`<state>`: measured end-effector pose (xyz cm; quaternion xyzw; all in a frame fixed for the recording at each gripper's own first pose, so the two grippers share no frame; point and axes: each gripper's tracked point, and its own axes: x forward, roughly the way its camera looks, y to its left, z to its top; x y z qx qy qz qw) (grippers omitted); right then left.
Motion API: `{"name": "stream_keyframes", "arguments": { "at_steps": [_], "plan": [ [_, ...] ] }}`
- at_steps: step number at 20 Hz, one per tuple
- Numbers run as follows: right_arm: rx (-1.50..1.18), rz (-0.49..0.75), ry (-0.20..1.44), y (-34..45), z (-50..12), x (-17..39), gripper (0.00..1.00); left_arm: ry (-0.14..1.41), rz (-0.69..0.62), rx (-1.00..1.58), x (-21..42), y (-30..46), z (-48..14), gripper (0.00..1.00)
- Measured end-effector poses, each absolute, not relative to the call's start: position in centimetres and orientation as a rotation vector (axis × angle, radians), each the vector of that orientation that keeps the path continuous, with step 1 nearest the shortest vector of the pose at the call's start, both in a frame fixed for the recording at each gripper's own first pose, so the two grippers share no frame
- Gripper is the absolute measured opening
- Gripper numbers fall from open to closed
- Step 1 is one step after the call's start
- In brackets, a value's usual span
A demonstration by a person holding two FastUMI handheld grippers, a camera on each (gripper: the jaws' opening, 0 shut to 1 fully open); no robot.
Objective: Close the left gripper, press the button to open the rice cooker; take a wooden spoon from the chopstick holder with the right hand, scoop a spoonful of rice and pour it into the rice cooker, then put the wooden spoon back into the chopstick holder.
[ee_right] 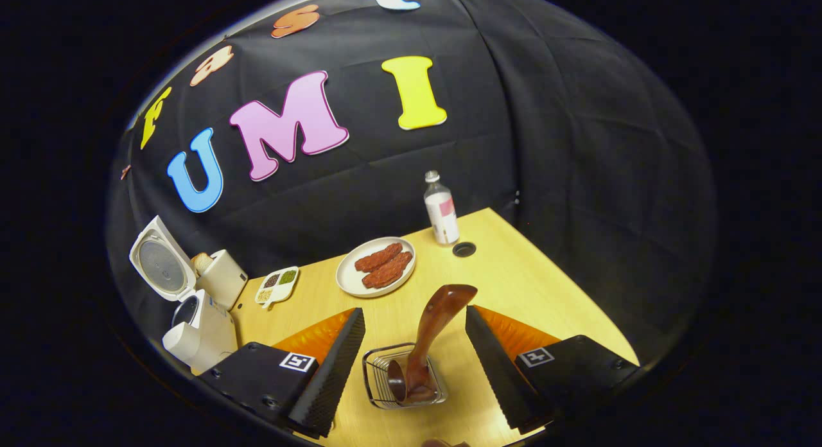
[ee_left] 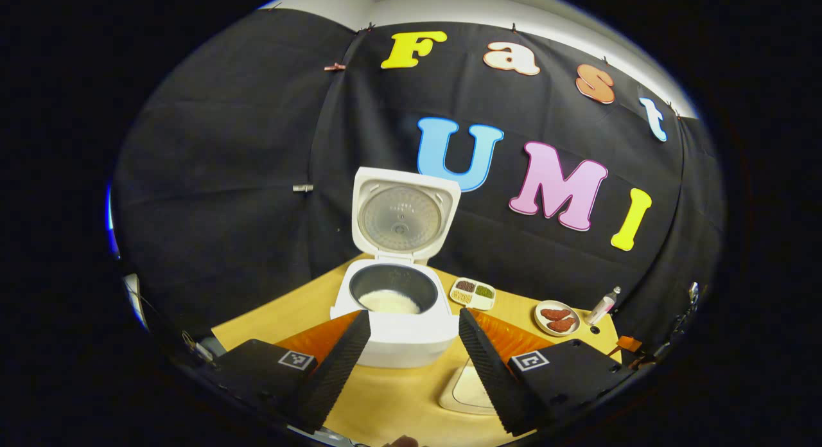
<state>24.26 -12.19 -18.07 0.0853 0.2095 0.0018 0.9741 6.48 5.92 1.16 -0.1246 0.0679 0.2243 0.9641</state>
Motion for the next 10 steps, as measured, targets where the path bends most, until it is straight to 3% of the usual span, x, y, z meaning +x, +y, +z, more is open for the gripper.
{"name": "stream_keyframes", "arguments": {
  "at_steps": [10],
  "plan": [
    [0.018,-0.028,0.288,-12.1,-11.5,16.5,0.98,0.015,0.405,-0.034,14.3,12.2,11.9,0.95]
  ]
}}
